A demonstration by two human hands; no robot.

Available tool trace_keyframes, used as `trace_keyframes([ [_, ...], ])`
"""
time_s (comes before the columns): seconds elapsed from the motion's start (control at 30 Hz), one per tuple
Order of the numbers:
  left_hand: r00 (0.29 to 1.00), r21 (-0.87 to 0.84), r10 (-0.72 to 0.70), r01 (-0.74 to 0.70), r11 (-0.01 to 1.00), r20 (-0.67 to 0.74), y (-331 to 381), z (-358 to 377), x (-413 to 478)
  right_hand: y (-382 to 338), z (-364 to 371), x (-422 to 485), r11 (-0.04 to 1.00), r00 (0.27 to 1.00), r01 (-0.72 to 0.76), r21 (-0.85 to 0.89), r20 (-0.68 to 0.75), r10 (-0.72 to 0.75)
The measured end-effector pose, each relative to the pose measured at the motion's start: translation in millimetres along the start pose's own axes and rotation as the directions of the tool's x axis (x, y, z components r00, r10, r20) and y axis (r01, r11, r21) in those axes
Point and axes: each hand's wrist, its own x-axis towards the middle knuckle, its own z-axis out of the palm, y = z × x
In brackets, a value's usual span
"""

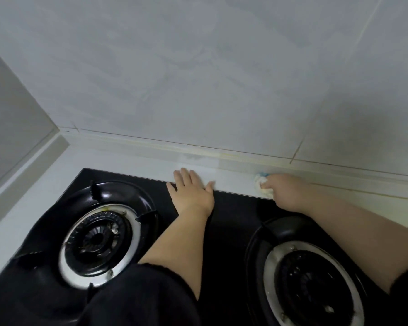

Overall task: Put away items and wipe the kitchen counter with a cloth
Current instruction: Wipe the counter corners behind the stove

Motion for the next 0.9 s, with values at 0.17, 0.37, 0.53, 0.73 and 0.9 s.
trace_keyframes([
  [0.17,0.982,-0.171,0.024,-0.057,0.984,-0.186,-9.7,9.4,-1.1,-72.1,-51.7,41.9,0.977,0.95,0.078,0.198,-0.313,-0.013],
  [0.37,0.969,-0.227,-0.04,-0.017,0.974,-0.243,-16.8,12.0,3.8,-151.6,-35.3,86.3,0.938,0.935,0.115,-0.328,-0.284,-0.214],
  [0.53,0.971,-0.221,-0.036,-0.017,0.975,-0.235,-15.8,11.0,1.9,-88.9,-36.2,50.4,0.978,0.943,0.051,-0.202,-0.312,-0.113],
  [0.73,0.958,-0.278,-0.029,-0.053,0.959,-0.284,-17.1,11.2,3.4,-37.6,-20.3,21.2,0.96,0.935,-0.191,-0.203,-0.334,0.115],
  [0.9,0.944,-0.376,-0.043,-0.088,0.922,-0.326,-18.5,14.1,6.0,-61.9,-21.5,33.3,0.942,0.935,-0.18,-0.283,-0.345,0.075],
])
